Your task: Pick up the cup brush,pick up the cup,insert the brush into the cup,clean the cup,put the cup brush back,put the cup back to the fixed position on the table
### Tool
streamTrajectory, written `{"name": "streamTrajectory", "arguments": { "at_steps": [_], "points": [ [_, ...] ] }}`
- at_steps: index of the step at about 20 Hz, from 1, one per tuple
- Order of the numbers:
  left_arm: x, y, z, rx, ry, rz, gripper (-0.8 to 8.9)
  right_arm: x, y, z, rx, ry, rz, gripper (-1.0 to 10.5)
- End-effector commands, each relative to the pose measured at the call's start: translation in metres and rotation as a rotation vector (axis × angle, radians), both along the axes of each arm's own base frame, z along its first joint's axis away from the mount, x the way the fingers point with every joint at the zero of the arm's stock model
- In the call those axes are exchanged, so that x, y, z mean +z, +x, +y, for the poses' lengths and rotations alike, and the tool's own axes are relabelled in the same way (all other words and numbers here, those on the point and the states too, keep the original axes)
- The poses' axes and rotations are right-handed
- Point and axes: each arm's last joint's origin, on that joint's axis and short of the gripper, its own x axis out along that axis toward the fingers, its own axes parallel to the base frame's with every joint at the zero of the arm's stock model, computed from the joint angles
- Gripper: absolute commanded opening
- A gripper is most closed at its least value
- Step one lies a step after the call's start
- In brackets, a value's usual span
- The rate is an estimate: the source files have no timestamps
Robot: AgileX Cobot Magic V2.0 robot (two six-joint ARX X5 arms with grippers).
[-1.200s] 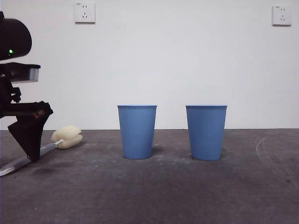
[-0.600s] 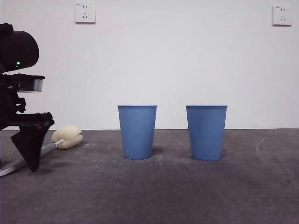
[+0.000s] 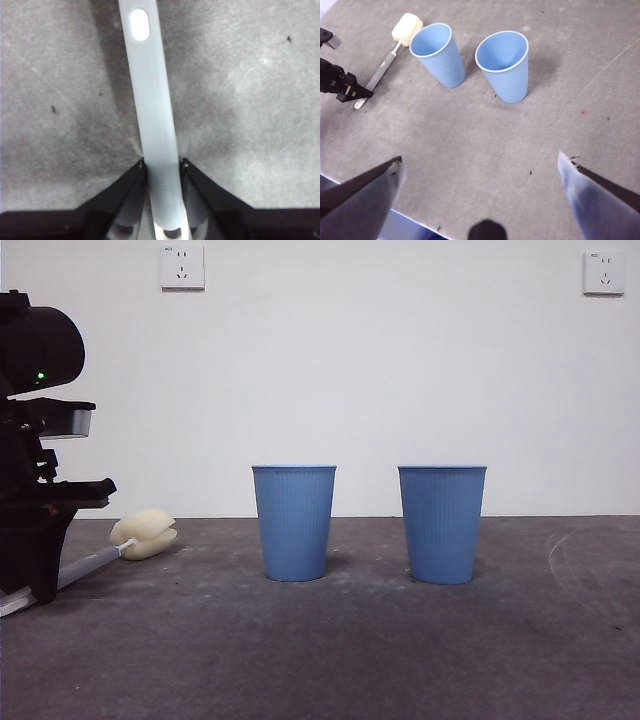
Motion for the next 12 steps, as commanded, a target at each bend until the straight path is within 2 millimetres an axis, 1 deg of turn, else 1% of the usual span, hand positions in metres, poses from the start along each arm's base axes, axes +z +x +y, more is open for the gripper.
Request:
{"name": "streamTrajectory", "arguments": {
  "at_steps": [1, 3, 8, 9, 12],
  "points": [
    [0.004, -0.004, -0.002, -0.010, -0.023, 0.002, 0.79, 0.001, 0.000, 0.000, 0.000, 0.003, -0.007, 5.6],
    [0.014, -0.005, -0.002, -0.011, -0.032, -0.034, 0.19, 0.001, 0.000, 0.000, 0.000, 0.003, -0.007, 5.6],
    [0.045, -0.010, 0.000, -0.021, -0.049, -0.123, 0.16, 0.001, 0.000, 0.000, -0.001, 0.003, -0.007, 5.6],
    [0.053, -0.013, 0.001, -0.026, -0.049, -0.137, -0.13, 0.001, 0.000, 0.000, 0.000, 0.003, -0.007, 5.6],
    [0.077, -0.026, 0.004, -0.057, -0.049, -0.205, -0.09, 0.001, 0.002, 0.001, 0.015, 0.008, -0.009, 5.6]
  ]
}}
